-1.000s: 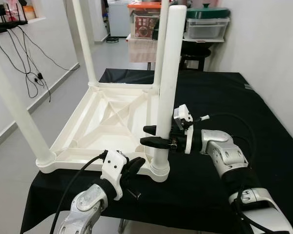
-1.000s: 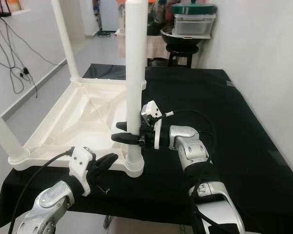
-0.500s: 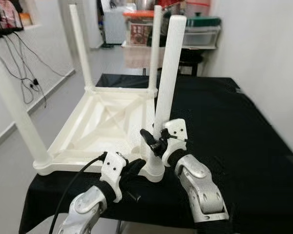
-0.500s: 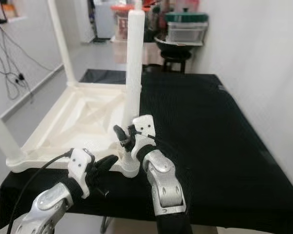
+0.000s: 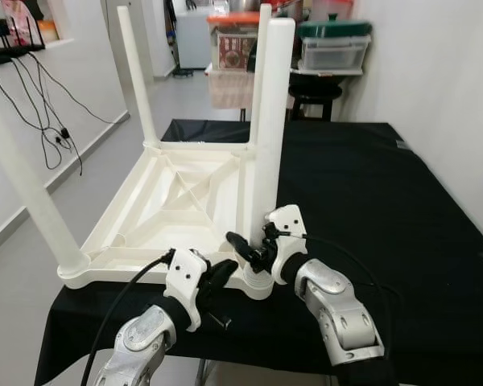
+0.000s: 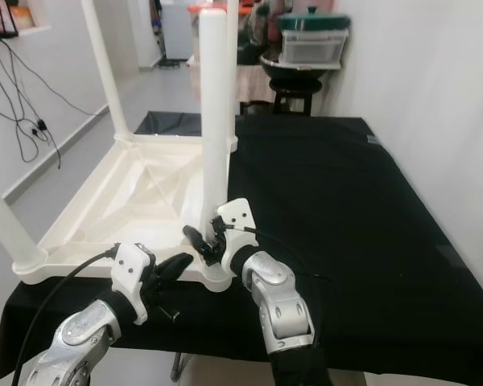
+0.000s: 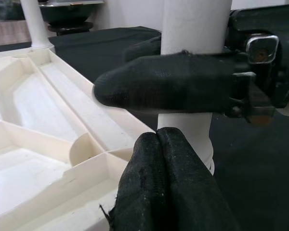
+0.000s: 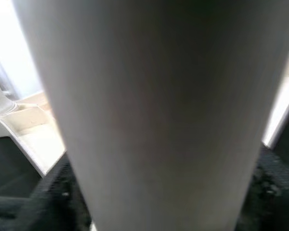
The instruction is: Building children table
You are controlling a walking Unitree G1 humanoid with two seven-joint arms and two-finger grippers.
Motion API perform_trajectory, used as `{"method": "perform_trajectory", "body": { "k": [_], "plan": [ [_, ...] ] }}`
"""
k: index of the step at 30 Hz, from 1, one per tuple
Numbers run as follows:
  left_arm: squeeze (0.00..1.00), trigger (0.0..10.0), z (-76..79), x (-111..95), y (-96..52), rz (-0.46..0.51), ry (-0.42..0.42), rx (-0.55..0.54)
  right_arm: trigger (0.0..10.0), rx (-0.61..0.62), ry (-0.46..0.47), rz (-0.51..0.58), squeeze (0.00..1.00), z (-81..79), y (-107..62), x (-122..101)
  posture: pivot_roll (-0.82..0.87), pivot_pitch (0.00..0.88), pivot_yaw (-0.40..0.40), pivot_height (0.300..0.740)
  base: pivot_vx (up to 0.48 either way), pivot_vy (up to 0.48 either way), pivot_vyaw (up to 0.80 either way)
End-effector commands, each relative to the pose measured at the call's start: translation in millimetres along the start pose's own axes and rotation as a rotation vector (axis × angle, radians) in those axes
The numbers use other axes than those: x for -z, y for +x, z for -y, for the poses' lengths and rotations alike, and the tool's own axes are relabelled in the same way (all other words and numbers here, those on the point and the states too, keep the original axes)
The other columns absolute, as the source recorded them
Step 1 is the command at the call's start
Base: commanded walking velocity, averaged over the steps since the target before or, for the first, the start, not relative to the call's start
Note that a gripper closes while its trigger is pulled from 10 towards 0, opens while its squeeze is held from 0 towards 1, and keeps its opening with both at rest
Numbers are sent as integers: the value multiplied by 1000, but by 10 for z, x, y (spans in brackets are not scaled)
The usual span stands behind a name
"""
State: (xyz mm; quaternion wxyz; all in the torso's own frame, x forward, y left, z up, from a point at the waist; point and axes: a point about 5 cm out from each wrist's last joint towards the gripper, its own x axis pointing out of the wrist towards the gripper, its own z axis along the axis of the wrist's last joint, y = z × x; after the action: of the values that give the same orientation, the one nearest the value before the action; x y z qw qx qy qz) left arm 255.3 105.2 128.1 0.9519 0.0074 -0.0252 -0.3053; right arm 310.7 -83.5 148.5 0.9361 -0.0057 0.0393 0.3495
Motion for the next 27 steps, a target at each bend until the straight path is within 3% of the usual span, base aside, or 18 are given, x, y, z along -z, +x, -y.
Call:
{"method": "perform_trajectory", "body": {
  "k": [1,2,3,5,11,14,15,17,18,27],
  "plan": [
    [0,10000,-2,54,-2,-24,-4,0,10000,-128,-54,11,996,61,29,-59,-2,0,-35,740,0,0,0],
    [0,10000,3,58,1,-25,-4,1,10000,-189,-81,10,996,145,15,-89,-1,0,-37,740,0,0,0],
    [0,10000,5,60,2,-24,-3,1,10000,-247,-98,14,0,224,6,-135,-1,0,-37,740,0,0,0],
    [0,10000,4,65,5,-25,-2,-2,10000,-315,-100,19,0,323,8,-182,6,0,-43,740,0,0,0],
    [0,10000,8,68,8,-25,0,-4,10000,-385,-97,2,0,391,6,-173,16,0,-46,740,0,0,0],
    [0,10000,21,70,10,-27,1,-2,10000,-438,-60,-33,0,499,1,-142,21,0,-47,740,0,0,0],
    [0,10000,27,70,9,-27,1,-1,5765,-450,-46,-46,0,535,-3,-131,25,0,-49,740,0,0,0],
    [0,10000,31,71,9,-27,0,0,5765,-450,-38,-52,0,570,-4,-133,25,0,-49,740,0,0,0],
    [0,10000,36,71,6,-27,0,1,0,-449,-27,-46,0,614,1,-156,28,0,-49,740,0,0,0],
    [0,10000,47,64,-1,-25,0,0,0,-463,-16,-12,0,731,-16,-193,25,0,-48,740,0,0,0]
  ]
}}
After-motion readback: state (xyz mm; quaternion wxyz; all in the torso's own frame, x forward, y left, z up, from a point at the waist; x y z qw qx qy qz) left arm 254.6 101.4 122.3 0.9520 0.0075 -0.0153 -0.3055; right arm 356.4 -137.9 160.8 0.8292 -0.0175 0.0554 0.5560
